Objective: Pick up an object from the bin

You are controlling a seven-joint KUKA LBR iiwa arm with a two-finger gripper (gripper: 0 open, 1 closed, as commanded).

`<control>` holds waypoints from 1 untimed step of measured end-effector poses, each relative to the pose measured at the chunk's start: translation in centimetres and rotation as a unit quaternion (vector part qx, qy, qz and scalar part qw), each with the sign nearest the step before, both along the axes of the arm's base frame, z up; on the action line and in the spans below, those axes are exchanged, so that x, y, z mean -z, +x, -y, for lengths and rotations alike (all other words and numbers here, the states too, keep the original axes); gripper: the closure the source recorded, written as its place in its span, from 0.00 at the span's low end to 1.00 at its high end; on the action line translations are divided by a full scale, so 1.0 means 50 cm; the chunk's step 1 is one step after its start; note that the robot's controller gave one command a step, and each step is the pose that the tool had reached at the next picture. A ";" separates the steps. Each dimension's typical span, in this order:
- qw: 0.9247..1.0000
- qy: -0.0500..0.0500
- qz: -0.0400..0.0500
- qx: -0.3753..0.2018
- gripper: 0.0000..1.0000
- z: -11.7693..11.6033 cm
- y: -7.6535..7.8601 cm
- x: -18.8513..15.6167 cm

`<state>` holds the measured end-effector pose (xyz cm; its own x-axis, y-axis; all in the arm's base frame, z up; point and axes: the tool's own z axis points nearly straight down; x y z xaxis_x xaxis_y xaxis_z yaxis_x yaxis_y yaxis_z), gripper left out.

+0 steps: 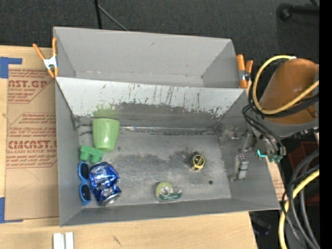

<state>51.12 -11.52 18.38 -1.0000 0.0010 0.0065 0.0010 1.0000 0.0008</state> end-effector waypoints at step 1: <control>0.995 0.000 0.001 0.101 0.00 -0.085 0.067 0.236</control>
Offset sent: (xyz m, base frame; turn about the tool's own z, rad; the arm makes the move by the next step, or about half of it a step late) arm 0.0346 0.0396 -0.1138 0.2052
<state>54.49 -7.28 6.59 -0.9792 0.2029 0.0046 0.2029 0.9792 0.0018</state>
